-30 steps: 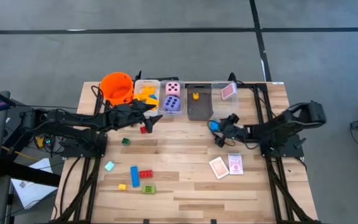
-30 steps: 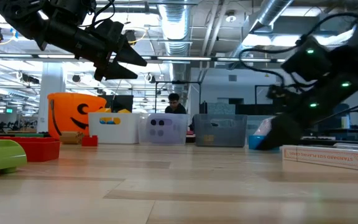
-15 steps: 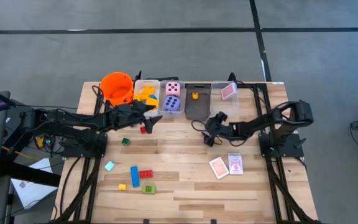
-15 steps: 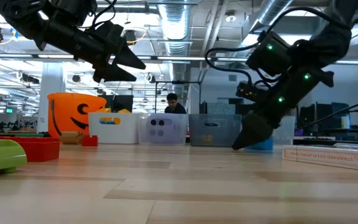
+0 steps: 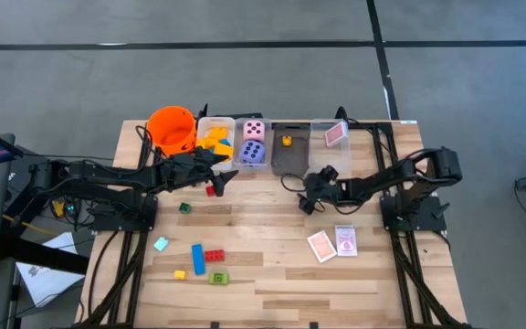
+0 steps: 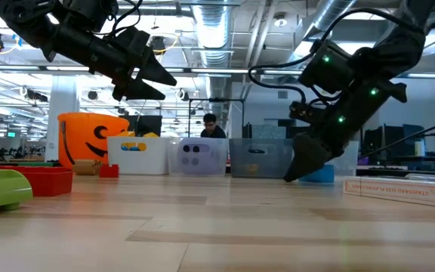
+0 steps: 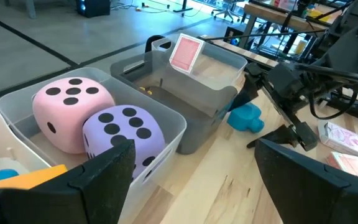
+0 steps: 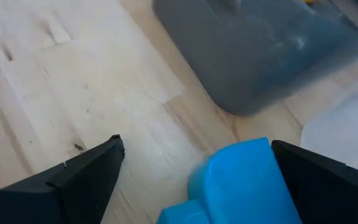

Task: Pick & Place Toys
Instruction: Put the blue stud game piece into the white bin

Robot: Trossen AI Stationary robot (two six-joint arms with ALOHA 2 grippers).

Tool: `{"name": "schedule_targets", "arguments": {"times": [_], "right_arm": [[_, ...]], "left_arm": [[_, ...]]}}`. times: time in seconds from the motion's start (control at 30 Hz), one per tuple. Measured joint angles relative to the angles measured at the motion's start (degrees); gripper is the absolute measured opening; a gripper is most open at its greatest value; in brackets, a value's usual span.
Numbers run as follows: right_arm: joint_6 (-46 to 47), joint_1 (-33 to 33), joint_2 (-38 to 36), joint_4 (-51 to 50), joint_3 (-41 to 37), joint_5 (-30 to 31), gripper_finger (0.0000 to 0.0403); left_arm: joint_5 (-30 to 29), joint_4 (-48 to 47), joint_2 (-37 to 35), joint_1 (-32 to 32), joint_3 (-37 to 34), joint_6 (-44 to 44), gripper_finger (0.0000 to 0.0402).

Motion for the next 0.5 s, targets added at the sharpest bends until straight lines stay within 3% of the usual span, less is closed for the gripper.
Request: {"name": "schedule_targets", "arguments": {"times": [0.23,0.5], "right_arm": [[9.4,-1.2,-0.1,-4.3,0.0,-0.2,0.0400],[9.7,-1.2,-0.2,-4.4,0.0,-3.6,0.0400]], "left_arm": [[-0.1,0.0,0.0,0.0,0.0,0.0,0.0323],[-0.1,0.0,0.0,0.0,0.0,0.0,0.0323]]}}
